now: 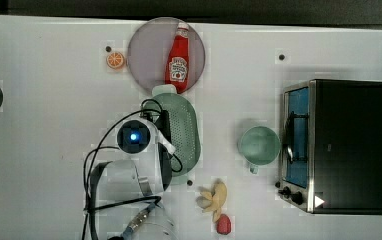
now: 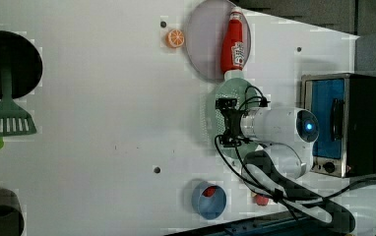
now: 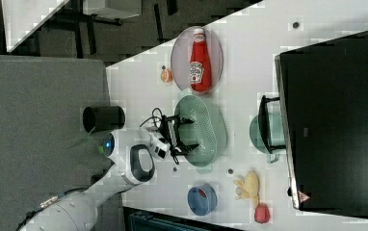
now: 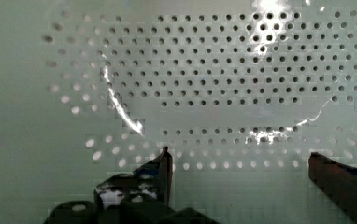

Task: Drag strainer right to left.

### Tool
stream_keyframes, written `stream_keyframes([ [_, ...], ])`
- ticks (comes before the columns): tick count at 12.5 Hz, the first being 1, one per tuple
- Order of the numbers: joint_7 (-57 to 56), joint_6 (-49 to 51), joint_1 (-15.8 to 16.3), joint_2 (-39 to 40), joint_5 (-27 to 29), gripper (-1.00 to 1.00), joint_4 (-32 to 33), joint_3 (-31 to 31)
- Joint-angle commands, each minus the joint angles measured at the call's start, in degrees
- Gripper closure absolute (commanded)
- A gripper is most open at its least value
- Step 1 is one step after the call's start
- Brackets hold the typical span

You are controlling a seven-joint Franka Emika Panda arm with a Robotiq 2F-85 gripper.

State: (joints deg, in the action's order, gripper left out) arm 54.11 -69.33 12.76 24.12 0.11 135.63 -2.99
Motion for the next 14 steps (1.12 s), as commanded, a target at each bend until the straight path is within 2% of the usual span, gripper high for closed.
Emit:
stream_keyframes([
  [1,6.90,2.49,3.96,1.26,1.81,-1.00,-2.10,-0.54],
  [9,11.38,5.26,10.98,4.19,6.31,-1.00,-8.06,-0.57],
  [14,16.02,7.60,15.56,6.55,6.52,-1.00,-12.80,-0.57],
])
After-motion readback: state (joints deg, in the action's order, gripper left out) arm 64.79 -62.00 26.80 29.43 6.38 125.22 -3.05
